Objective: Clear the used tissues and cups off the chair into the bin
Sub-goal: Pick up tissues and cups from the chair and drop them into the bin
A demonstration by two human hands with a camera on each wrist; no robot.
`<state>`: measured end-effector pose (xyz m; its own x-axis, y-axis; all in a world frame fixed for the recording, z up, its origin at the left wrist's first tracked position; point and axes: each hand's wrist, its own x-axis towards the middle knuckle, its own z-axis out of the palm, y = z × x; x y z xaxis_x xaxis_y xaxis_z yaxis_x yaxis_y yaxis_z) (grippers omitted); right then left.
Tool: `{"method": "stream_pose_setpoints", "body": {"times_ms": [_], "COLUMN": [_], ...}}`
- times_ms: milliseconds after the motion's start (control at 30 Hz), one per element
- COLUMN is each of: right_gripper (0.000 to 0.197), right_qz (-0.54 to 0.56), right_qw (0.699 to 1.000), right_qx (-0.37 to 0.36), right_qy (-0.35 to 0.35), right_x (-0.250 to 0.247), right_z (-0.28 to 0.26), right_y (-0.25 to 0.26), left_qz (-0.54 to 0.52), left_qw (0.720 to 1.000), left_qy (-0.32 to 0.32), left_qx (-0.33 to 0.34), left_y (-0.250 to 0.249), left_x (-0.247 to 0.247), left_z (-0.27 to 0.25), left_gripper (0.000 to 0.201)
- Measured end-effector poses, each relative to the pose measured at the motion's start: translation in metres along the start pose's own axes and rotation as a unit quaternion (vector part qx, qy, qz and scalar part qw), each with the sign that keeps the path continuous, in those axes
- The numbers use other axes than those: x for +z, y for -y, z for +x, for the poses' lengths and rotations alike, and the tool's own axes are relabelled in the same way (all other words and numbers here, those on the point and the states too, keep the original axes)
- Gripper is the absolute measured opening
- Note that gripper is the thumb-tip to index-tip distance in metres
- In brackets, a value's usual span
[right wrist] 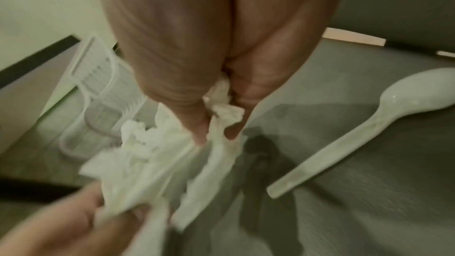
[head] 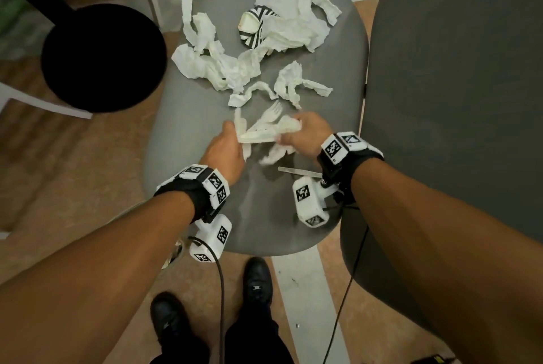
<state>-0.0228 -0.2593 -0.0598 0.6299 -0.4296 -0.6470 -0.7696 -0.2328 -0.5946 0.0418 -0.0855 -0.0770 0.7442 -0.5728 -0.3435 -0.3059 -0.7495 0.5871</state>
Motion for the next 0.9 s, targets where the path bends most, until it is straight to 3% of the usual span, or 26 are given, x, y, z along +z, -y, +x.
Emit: {"method": "stream_pose_setpoints", "body": {"times_ms": [33,67,133,233,367,467,600,700,833,900], "right_gripper": [0.009,0.006,0.015,0.021,0.058,0.031,0.019,0.019,0.038,0.043], "right_qz": [-0.024,-0.015,0.021,0.038,0.060,0.100,0.097,0.032,-0.051,-0.090], "right_qw": [0.999,0.999,0.998,0.997,0.998,0.995,0.995,0.998,0.995,0.990], "right_qx": [-0.021,-0.035,-0.048,-0.037,-0.004,-0.001,0.014,-0.046,-0.043,-0.017], "right_qy": [0.000,-0.006,-0.031,-0.050,-0.006,-0.014,0.003,0.007,0.080,0.106], "right_x": [0.007,0.014,0.027,0.047,0.093,0.144,0.221,0.264,0.324,0.356], "right_z": [-0.003,-0.007,-0.012,-0.033,-0.072,-0.074,-0.071,-0.095,-0.102,-0.098], "right_y": [0.001,0.002,0.006,0.023,0.051,0.056,0.060,0.096,0.104,0.100], "left_qz": [-0.014,-0.024,-0.031,-0.072,-0.217,-0.262,-0.262,-0.280,-0.225,-0.236], "left_qw": [1.000,0.999,0.997,0.991,0.963,0.942,0.931,0.916,0.935,0.930], "left_qy": [-0.010,-0.019,-0.037,-0.031,-0.046,-0.042,-0.082,-0.111,-0.062,-0.034], "left_qx": [-0.014,-0.027,-0.054,-0.106,-0.151,-0.205,-0.240,-0.266,-0.267,-0.281], "left_y": [0.002,0.004,0.012,0.025,0.059,0.086,0.140,0.187,0.222,0.245], "left_x": [-0.009,-0.015,-0.028,-0.041,-0.051,-0.065,-0.067,-0.061,-0.056,-0.046], "left_z": [-0.004,-0.008,-0.015,-0.033,-0.065,-0.089,-0.120,-0.142,-0.156,-0.162], "left_gripper": [0.019,0.018,0.015,0.026,0.055,0.063,0.047,0.042,0.009,0.020]}}
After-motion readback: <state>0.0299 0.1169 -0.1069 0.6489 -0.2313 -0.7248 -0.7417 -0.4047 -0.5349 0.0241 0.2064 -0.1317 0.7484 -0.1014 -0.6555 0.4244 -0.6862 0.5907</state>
